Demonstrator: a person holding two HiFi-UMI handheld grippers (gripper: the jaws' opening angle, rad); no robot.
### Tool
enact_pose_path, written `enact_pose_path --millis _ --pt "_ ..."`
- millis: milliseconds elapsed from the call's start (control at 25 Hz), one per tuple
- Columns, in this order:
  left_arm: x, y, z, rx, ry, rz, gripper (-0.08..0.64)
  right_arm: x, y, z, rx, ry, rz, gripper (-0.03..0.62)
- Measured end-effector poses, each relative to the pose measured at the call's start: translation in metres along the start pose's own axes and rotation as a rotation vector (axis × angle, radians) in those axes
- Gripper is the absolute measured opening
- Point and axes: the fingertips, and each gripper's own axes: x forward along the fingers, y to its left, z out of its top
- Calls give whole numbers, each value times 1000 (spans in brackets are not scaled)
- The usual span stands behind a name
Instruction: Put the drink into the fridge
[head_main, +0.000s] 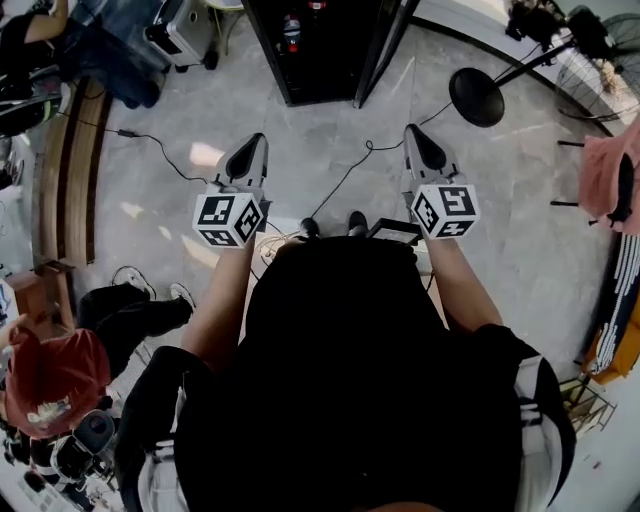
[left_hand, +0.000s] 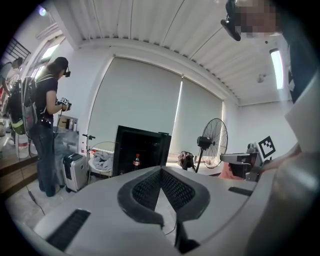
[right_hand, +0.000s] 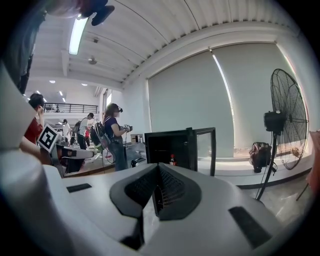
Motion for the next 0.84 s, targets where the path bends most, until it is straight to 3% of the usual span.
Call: enact_pose_path --millis 840 --pt "16 -4 0 -13 -3 -26 15 1 -9 -5 14 9 -16 21"
